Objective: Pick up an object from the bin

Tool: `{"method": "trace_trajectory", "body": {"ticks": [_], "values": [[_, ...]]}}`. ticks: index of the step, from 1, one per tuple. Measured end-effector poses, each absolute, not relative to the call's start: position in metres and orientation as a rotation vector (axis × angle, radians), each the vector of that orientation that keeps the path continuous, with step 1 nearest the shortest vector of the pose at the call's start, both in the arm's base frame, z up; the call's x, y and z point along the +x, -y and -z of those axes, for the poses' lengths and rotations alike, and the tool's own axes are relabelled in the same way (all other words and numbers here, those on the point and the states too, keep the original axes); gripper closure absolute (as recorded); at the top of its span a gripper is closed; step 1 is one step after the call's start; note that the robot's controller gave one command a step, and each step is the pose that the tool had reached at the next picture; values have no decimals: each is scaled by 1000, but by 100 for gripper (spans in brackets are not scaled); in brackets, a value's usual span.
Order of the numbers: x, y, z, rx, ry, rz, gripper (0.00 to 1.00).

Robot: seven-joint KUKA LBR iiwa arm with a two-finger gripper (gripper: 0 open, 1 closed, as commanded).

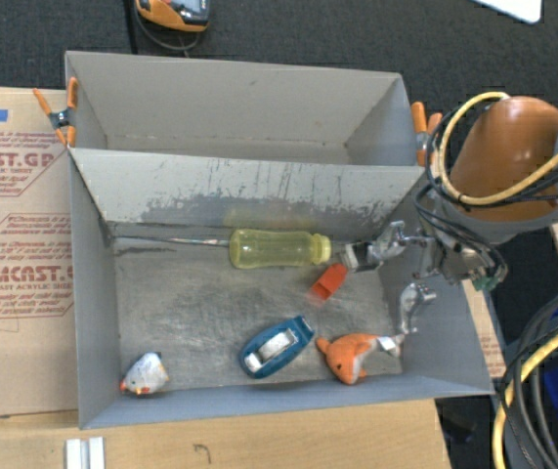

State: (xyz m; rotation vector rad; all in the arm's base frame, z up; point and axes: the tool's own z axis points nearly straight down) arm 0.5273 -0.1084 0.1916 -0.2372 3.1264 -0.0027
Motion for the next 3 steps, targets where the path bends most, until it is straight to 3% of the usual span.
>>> {"method": "trace_trajectory", "body": {"ticks": [1,2,3], "values": [[489,130,-161,-339,-3125,-3,0],[506,135,-127,-137,-3135,1,0],[503,126,-71,-683,-3063,1,100]]}}
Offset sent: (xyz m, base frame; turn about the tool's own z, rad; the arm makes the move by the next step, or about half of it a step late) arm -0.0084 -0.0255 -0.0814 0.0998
